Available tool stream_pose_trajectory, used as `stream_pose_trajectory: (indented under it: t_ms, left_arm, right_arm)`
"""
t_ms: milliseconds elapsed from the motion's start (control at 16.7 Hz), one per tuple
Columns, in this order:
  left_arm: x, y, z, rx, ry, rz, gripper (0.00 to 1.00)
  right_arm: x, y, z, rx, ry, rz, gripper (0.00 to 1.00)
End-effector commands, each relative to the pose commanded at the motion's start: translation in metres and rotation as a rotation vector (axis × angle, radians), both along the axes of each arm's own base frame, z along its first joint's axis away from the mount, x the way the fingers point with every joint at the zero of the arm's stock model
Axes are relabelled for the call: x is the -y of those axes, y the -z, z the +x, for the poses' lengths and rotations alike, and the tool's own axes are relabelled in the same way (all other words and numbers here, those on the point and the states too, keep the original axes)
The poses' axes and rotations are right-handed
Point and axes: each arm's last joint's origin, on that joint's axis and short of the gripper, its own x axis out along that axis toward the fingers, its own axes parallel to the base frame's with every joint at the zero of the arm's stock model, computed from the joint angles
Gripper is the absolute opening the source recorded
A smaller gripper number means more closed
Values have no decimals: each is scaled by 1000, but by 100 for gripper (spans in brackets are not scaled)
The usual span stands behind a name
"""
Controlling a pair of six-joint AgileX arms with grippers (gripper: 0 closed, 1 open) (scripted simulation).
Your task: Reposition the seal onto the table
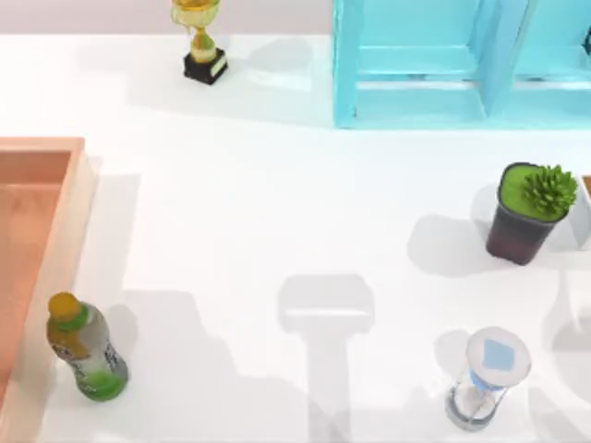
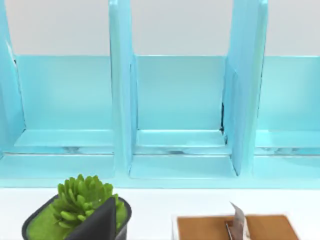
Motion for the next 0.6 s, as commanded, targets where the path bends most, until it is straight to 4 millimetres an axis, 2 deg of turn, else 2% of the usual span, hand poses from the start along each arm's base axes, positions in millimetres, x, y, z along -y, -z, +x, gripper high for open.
stream_pose_trajectory:
  t_ms: [360,600]
  left_arm:
    - [0,1,1,-3,4,-1,100]
    - [-2,27,4,-6,0,-2,100]
  right_arm:
    - [0,0,0,0,0,0,100]
    - [0,0,0,0,0,0,100]
